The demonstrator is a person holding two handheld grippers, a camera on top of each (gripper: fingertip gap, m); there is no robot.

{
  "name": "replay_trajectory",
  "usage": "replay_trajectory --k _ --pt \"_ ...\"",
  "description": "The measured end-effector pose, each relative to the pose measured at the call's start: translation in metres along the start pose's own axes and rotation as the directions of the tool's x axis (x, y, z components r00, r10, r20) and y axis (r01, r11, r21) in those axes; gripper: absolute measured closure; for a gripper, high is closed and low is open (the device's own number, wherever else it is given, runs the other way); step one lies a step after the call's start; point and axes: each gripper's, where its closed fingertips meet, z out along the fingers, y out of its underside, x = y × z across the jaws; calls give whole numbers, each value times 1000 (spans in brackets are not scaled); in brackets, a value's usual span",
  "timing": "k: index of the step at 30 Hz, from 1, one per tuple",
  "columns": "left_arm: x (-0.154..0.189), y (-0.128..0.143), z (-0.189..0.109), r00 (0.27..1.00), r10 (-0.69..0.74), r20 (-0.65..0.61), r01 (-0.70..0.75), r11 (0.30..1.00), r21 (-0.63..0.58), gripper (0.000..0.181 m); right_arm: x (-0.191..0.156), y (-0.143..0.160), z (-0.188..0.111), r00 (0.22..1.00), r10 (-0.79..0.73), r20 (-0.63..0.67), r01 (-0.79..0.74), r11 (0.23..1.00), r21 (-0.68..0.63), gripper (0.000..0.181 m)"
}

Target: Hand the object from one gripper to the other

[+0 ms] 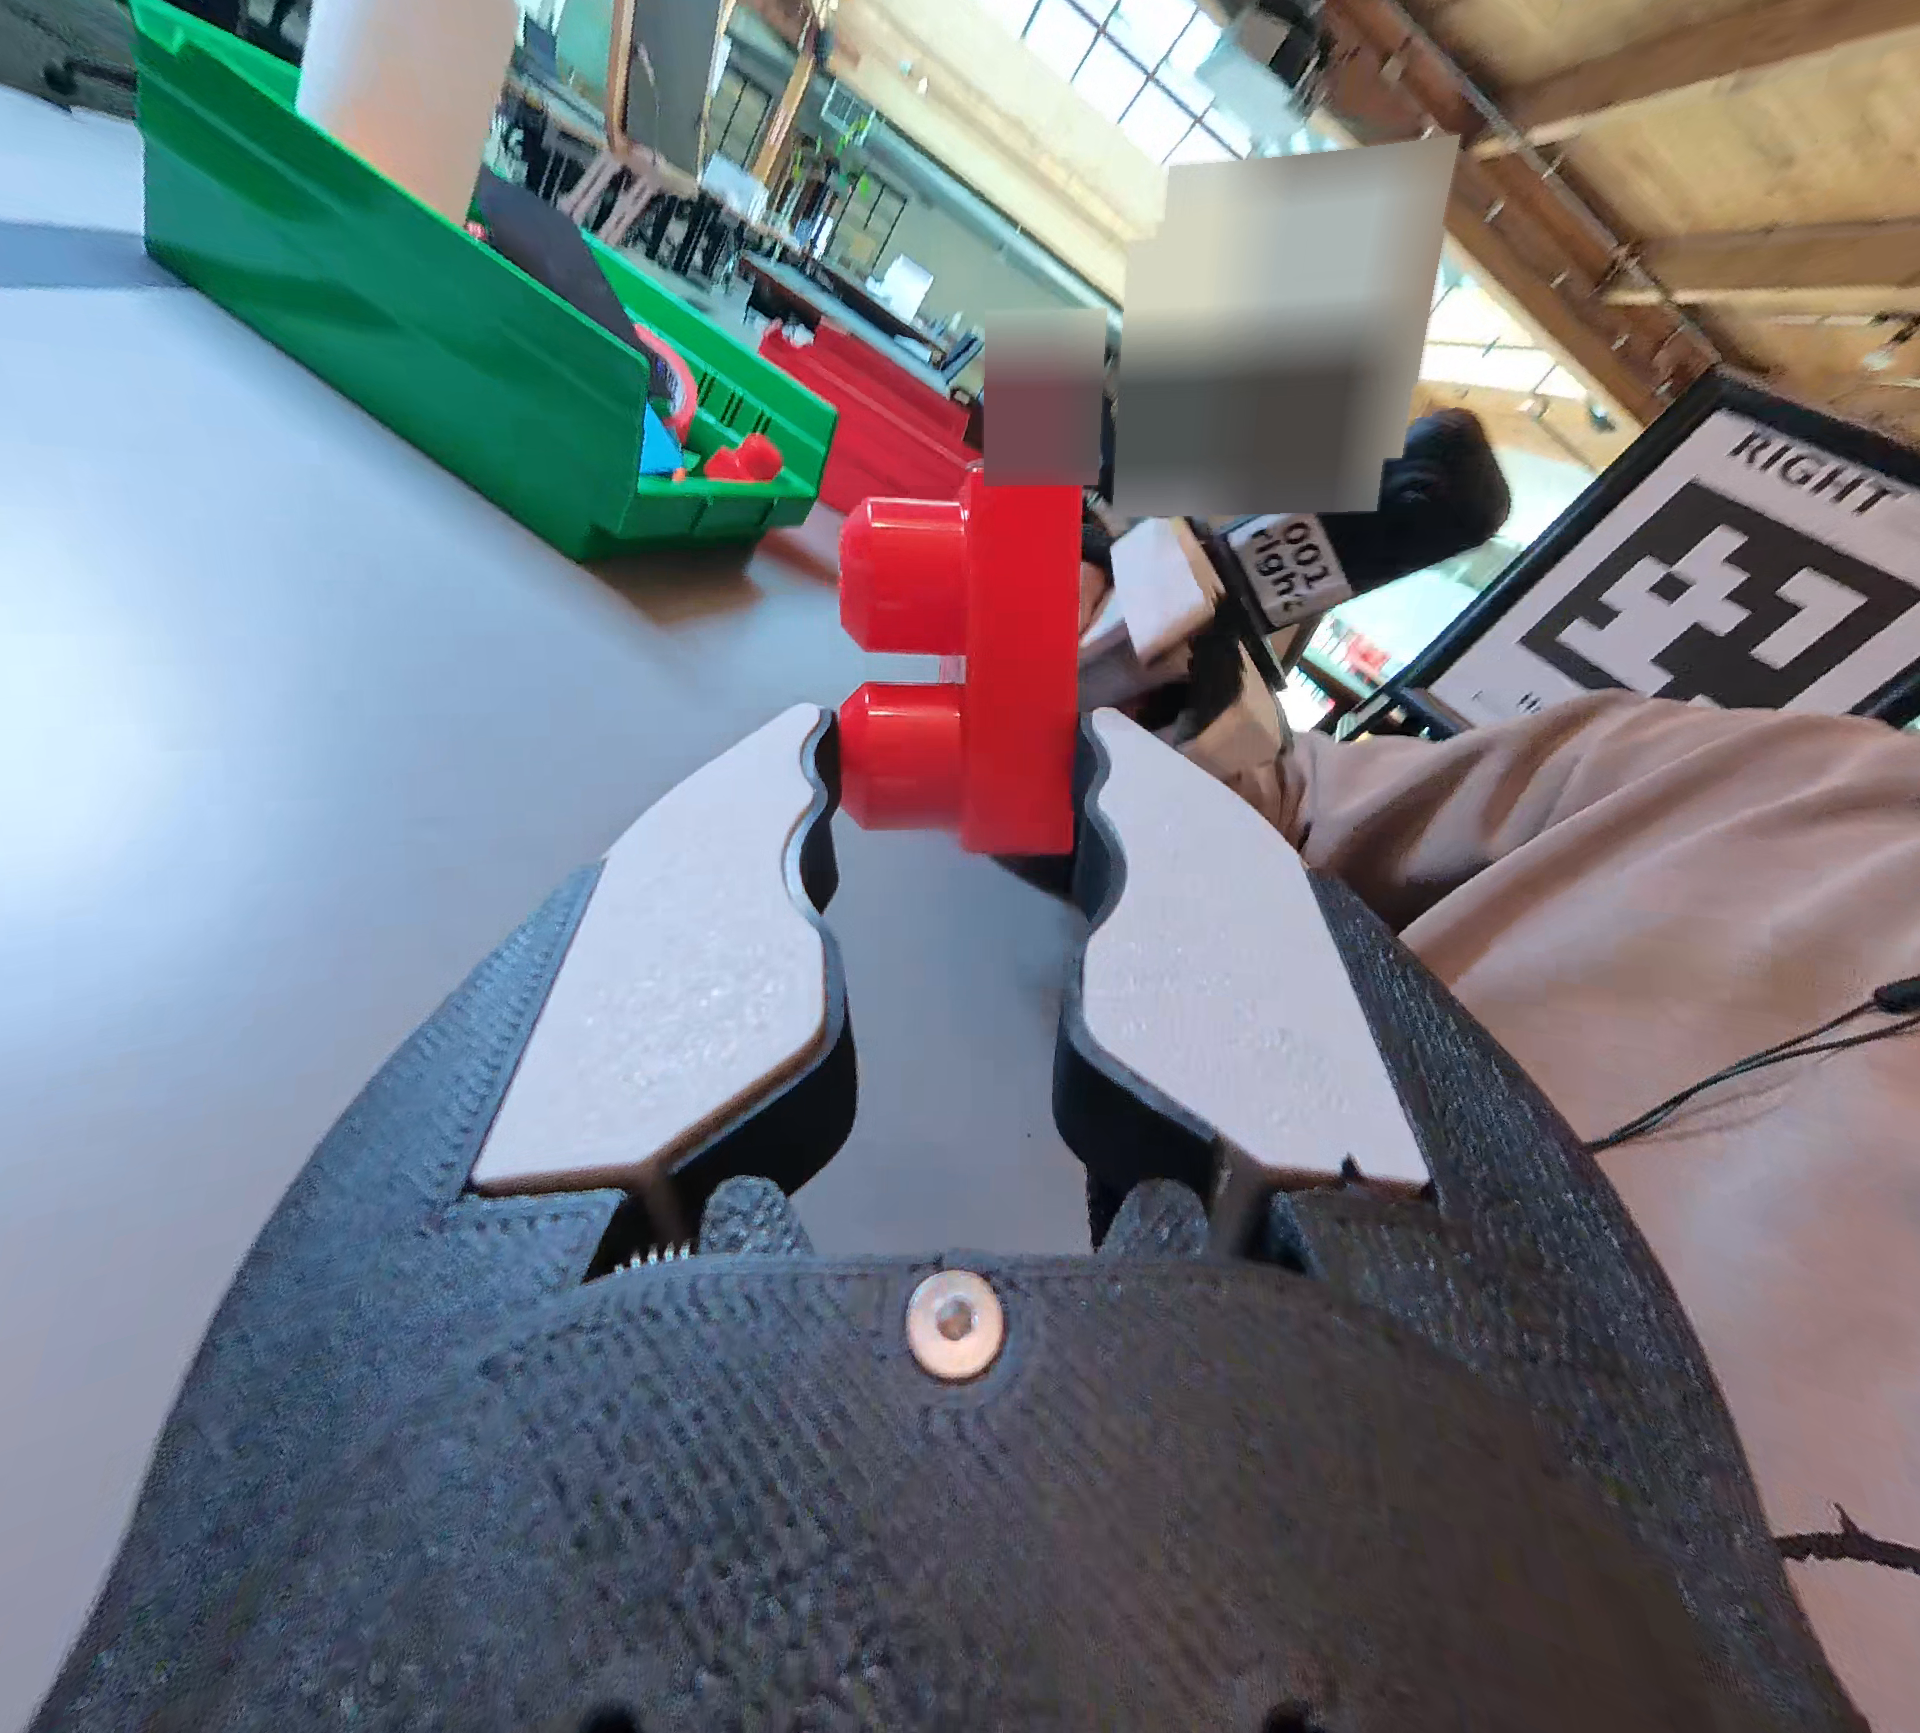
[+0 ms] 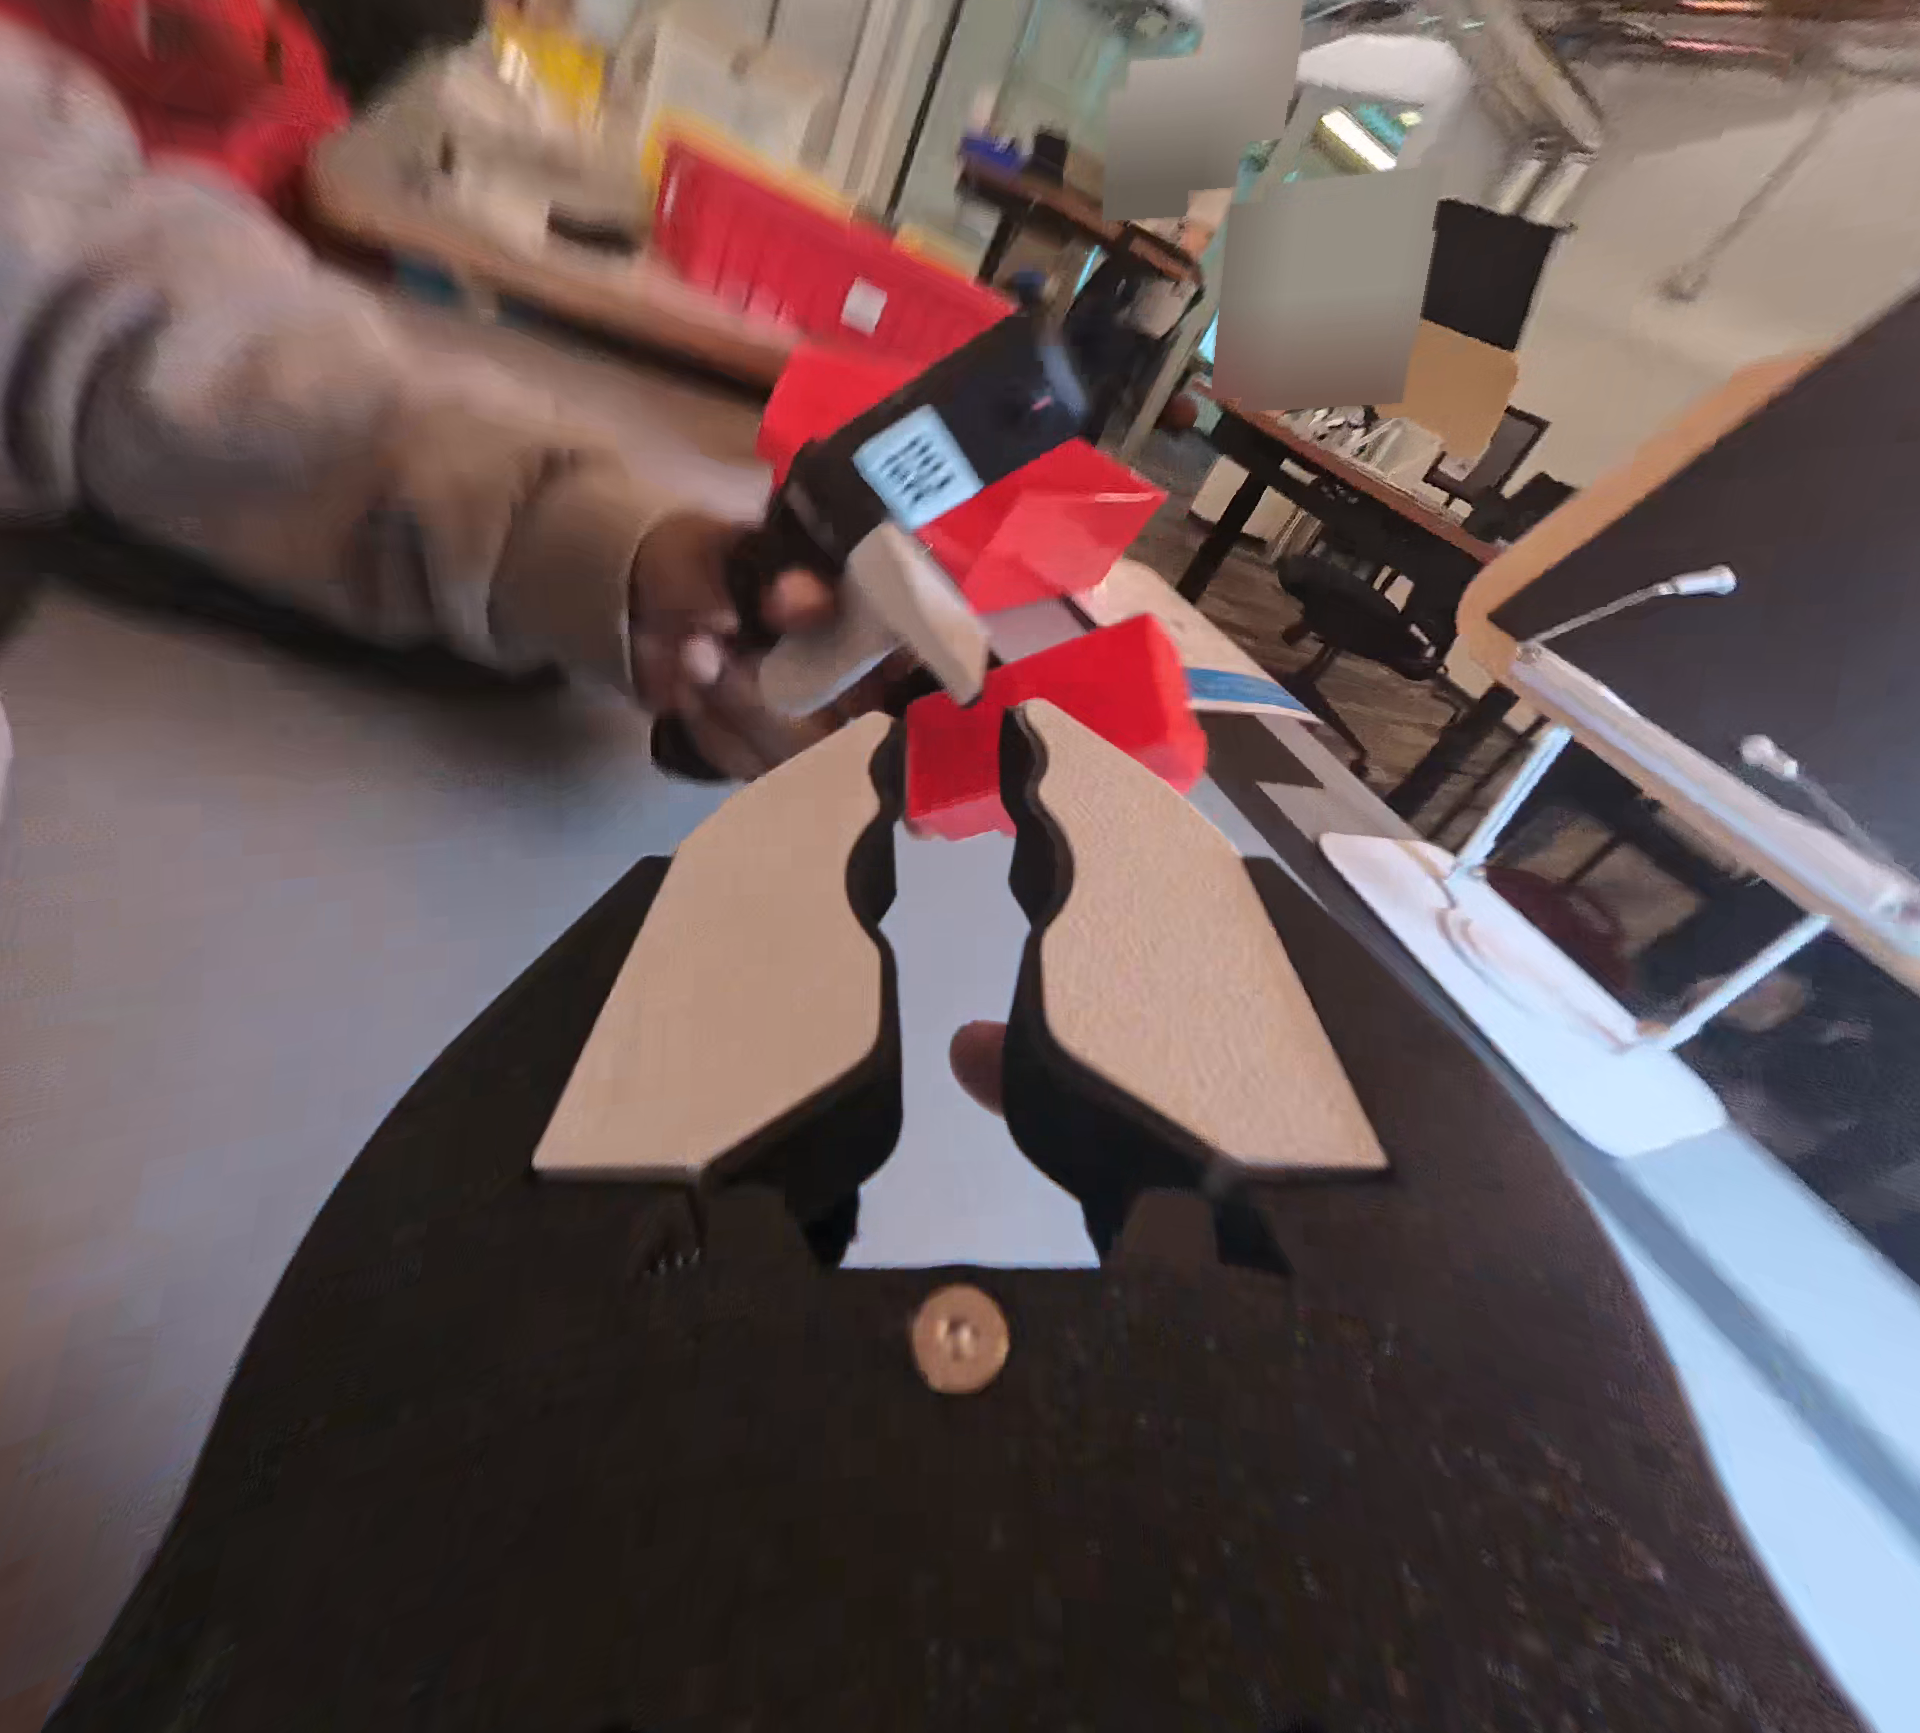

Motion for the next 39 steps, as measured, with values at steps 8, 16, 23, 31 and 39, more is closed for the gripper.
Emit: replay_trajectory --k 8,16,23,31,39 --pt "3 20 8 975 221 39 -214 968 -127 138 26 26 4 960 265 -93 -272 960 -70 143" --pt "-10 37 15 927 339 160 -290 919 -268 138 36 49 6 962 -128 -240 55 956 -290 170" --pt "-24 49 15 941 241 237 -164 938 -305 137 64 35 -10 822 -398 -407 270 902 -337 173" --pt "28 41 37 985 -152 -76 144 984 -102 130 49 -6 -14 865 -268 -424 281 959 -33 173" --pt "89 35 36 821 -332 -465 301 943 -142 127 0 -24 -5 998 64 26 -69 961 270 173"
